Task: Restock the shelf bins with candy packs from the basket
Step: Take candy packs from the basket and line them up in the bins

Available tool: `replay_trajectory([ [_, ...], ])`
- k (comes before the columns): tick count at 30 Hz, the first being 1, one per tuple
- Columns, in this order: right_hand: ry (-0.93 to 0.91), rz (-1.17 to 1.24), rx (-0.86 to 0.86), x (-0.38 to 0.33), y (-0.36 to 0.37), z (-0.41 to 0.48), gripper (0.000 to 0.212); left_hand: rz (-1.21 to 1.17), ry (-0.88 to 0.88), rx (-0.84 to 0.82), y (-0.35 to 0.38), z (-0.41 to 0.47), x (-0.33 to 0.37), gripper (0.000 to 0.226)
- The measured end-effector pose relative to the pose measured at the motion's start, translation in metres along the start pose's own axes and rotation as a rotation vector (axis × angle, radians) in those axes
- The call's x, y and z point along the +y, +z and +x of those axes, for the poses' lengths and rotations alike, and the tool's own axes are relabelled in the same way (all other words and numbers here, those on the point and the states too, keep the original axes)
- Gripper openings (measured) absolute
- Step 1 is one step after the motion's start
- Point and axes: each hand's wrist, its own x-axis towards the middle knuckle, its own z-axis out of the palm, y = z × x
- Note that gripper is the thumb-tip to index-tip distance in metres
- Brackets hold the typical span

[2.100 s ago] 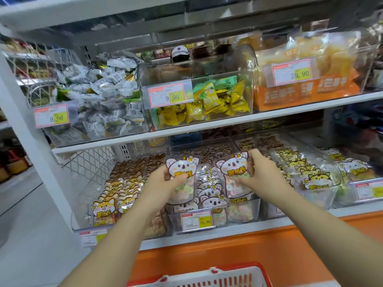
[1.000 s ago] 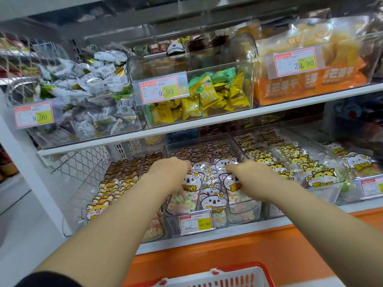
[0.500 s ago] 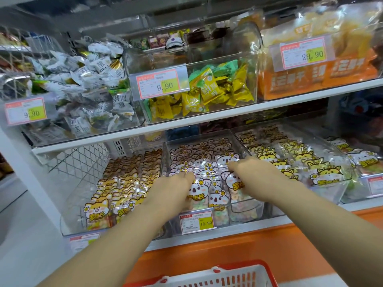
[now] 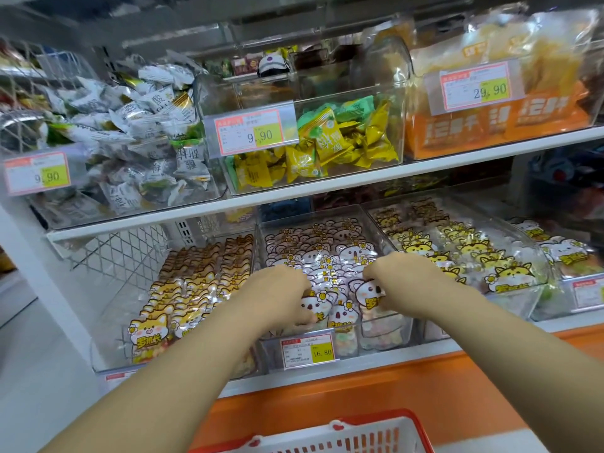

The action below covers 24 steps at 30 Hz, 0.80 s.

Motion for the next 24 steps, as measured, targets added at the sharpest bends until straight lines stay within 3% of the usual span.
replay_trajectory([
  [7, 0.010, 0.061, -0.063, -0.003, 0.011, 0.010, 0.017, 0.045, -0.026, -0.177, 0.009, 0.022, -0.013, 0.040],
  [16, 0.069, -0.017, -0.174, -0.009, 0.002, 0.013, 0.020, -0.006, 0.018, -0.188, 0.015, 0.022, -0.006, 0.035],
  [24, 0.051, 0.035, -0.273, -0.006, 0.001, 0.019, 0.029, 0.019, 0.019, -0.316, 0.013, 0.023, -0.015, 0.034],
])
